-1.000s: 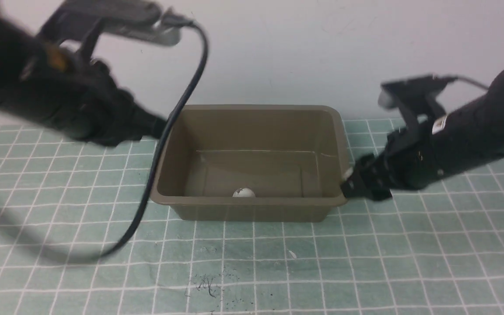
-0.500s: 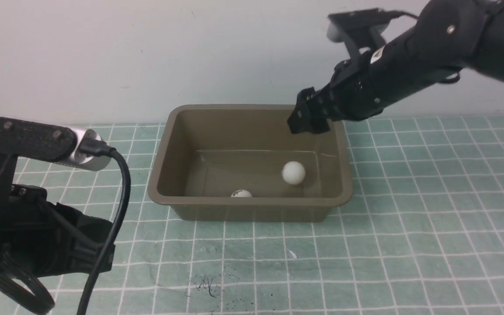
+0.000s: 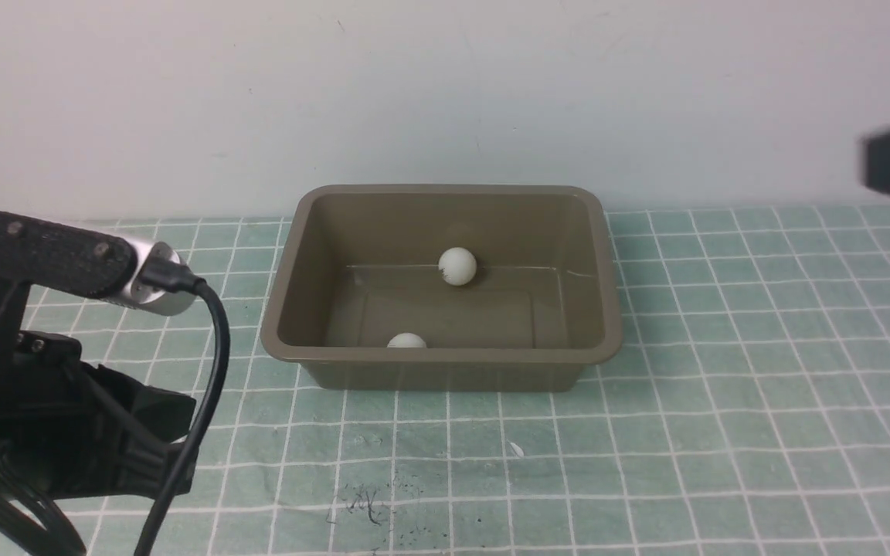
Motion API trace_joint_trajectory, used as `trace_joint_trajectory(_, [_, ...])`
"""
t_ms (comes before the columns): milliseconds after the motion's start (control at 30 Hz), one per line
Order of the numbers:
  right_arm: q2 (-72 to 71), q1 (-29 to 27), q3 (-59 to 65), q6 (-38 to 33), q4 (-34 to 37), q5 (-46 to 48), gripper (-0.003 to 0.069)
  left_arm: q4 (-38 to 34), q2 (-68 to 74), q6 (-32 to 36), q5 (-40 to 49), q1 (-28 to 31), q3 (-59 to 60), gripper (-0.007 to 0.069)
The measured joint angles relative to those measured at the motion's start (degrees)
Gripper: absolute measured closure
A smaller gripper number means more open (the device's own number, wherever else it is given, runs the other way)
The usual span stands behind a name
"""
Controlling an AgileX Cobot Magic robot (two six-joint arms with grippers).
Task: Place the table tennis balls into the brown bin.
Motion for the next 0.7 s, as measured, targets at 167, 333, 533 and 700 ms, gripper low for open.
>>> trace_joint_trajectory(167, [-22.7,0.0,20.1,1.0,-2.7,-17.3,0.0672,-0.2,0.0,0.6,-0.6,0.0,0.0,0.0629])
trace_joint_trajectory(333, [-40.2,0.0,32.6,5.3,-6.3,-26.3,0.0672,-0.4,0.0,0.7,-4.1,0.0,0.0,0.0629])
trace_joint_trajectory(533, [-46.0,0.0,36.9,7.6,-11.9,-28.9,0.0672,-2.3,-5.1,0.8,-6.8,0.0,1.4,0.0629])
trace_joint_trajectory(700, [-46.0,0.0,37.1,7.7,-14.5,-29.0,0.0672,-3.7,-16.5,0.8,-12.4,0.0,7.3,0.0629])
